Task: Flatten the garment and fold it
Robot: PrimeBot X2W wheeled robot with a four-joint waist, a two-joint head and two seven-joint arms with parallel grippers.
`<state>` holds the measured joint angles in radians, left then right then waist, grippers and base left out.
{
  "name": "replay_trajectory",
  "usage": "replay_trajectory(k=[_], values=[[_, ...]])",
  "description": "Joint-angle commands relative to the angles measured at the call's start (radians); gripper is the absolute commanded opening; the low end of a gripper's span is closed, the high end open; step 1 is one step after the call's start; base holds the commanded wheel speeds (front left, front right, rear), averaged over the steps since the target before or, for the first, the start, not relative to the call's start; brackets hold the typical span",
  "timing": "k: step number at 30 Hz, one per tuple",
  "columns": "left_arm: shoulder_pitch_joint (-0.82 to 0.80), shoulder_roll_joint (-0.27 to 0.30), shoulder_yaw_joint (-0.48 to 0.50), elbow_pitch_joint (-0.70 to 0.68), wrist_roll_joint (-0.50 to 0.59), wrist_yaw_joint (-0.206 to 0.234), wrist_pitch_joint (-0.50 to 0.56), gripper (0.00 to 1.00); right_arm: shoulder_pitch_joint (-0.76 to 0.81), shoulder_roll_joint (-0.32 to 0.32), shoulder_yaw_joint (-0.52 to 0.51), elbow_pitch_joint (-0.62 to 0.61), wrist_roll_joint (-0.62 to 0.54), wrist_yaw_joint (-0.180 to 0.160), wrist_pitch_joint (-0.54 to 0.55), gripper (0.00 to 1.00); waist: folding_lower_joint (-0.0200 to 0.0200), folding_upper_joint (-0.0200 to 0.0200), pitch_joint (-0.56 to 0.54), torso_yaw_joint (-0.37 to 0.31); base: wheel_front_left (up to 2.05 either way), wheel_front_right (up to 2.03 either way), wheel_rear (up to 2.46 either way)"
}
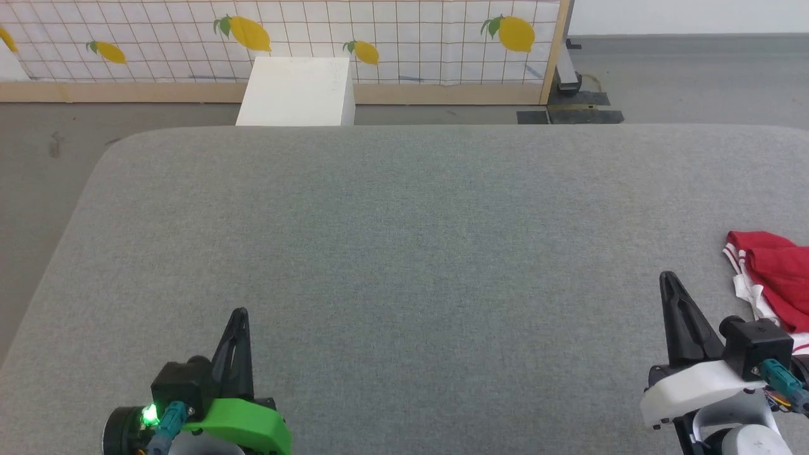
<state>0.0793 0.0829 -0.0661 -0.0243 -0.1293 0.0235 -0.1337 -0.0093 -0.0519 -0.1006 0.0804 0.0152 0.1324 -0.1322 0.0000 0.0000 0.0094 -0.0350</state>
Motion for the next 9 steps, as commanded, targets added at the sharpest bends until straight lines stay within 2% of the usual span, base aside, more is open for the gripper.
replay_trajectory(k=[1,9], values=[[-0.018,-0.007,0.007,0.002,0.021,-0.006,0.005,0.00,0.004,0.001,0.006,-0.009,-0.007,-0.001,0.006,0.00,0.0000,0.0000,0.000,0.001,0.00,0.00,0.00],[-0.026,-0.010,0.014,0.005,0.034,-0.008,0.021,0.00,0.005,0.001,0.018,-0.018,-0.008,-0.001,0.021,0.00,0.0000,0.0000,-0.001,0.005,0.00,0.00,0.00]])
